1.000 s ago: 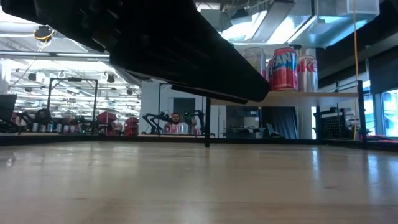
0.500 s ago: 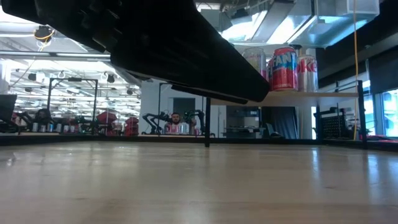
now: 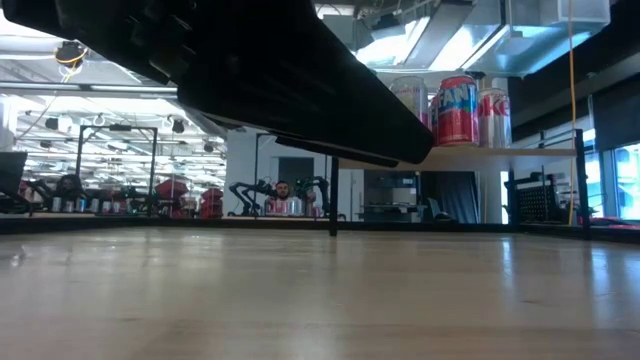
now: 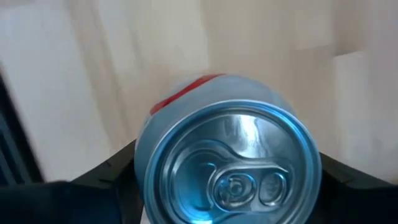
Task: Place canned beverage on shelf
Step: Put the red silver soda can and align with other red silver can on the shelf
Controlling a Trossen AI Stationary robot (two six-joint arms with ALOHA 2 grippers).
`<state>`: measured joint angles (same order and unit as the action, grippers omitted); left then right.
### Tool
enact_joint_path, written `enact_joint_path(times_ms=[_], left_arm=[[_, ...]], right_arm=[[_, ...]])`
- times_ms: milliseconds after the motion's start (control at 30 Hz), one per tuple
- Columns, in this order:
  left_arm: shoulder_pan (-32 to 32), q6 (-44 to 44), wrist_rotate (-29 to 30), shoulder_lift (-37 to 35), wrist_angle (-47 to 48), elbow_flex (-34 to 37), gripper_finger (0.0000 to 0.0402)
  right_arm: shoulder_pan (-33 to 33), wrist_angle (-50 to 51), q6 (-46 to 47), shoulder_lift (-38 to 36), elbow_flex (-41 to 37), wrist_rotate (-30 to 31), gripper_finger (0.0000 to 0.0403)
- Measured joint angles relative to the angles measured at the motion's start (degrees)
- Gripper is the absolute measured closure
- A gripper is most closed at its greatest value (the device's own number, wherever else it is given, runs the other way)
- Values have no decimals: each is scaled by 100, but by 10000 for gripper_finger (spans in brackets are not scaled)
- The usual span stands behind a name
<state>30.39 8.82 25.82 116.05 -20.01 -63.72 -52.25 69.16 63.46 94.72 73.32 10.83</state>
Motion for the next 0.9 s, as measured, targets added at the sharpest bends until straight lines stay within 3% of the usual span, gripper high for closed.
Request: enact_joint_path(times_ms=[200, 400, 667, 900], left_arm=[[0, 0, 1, 0, 0, 0, 53], [0, 0, 0, 0, 0, 0, 53], [0, -2, 0, 0, 0, 0, 53], [-11, -22, 2, 0, 2, 0, 53]], right_arm=[[368, 743, 85, -802, 5, 390, 125], [1246, 1628, -341, -1672, 7, 771, 125], [2888, 2102, -1428, -2725, 18, 980, 125], [4643, 2096, -3085, -2775, 816, 1017, 125]])
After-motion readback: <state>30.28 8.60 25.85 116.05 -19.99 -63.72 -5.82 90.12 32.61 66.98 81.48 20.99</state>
